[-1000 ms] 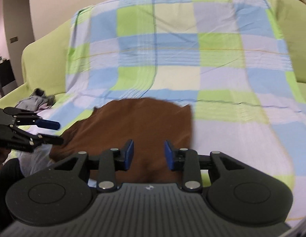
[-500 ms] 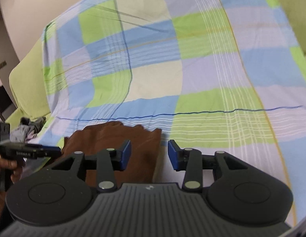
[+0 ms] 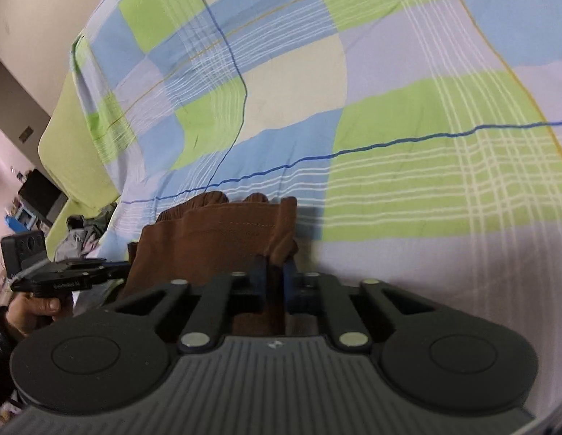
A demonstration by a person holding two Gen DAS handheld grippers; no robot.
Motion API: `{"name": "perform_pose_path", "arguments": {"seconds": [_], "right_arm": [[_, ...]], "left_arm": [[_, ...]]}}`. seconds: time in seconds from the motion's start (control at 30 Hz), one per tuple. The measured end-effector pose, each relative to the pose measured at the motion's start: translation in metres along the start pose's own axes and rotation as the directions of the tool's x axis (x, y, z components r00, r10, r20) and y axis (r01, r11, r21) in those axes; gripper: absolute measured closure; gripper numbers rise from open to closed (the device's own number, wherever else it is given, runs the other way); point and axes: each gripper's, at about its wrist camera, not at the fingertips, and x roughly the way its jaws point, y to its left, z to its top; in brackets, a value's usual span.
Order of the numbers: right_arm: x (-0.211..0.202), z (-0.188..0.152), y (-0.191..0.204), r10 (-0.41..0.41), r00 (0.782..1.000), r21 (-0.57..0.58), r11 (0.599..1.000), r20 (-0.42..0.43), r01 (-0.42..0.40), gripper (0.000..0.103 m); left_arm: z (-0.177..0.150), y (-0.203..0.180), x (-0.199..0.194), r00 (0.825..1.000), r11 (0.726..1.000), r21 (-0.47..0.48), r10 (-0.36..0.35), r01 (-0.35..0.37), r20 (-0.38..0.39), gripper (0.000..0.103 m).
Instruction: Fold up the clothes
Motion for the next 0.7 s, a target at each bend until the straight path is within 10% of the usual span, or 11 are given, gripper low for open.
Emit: {"name": "perform_pose_path", "arguments": {"seconds": [0.13, 0.37, 0.47, 0.7], "right_arm": [[-0.021, 0.018, 0.028, 0.021, 0.994, -0.137, 0.991, 0.111, -0.006, 0.1], [0.028, 0.022, 0.013, -0.067, 0.998, -0.106, 0.992, 0.011, 0.068, 0.095], [0.022, 0.016, 0.014, -0.107, 0.993, -0.105, 0.988, 0.054, 0.112, 0.081], [-0.033, -0.003, 0.047, -0.12, 0.972, -0.179, 0.971, 0.2, 0.157, 0.078]], "left_arm": [[0.008, 0.0, -0.02, 0.992, 0.999, -0.01, 0.043, -0.042, 0.115, 0.102], [0.001, 0.012, 0.023, 0.995, 0.993, -0.06, 0.098, -0.1, -0.027, 0.088], [0.0, 0.014, 0.018, 0.993, 0.99, -0.069, 0.12, -0.12, -0.013, 0.072], [-0.001, -0.003, -0.023, 0.981, 0.985, -0.032, 0.173, -0.171, 0.082, 0.07]]}}
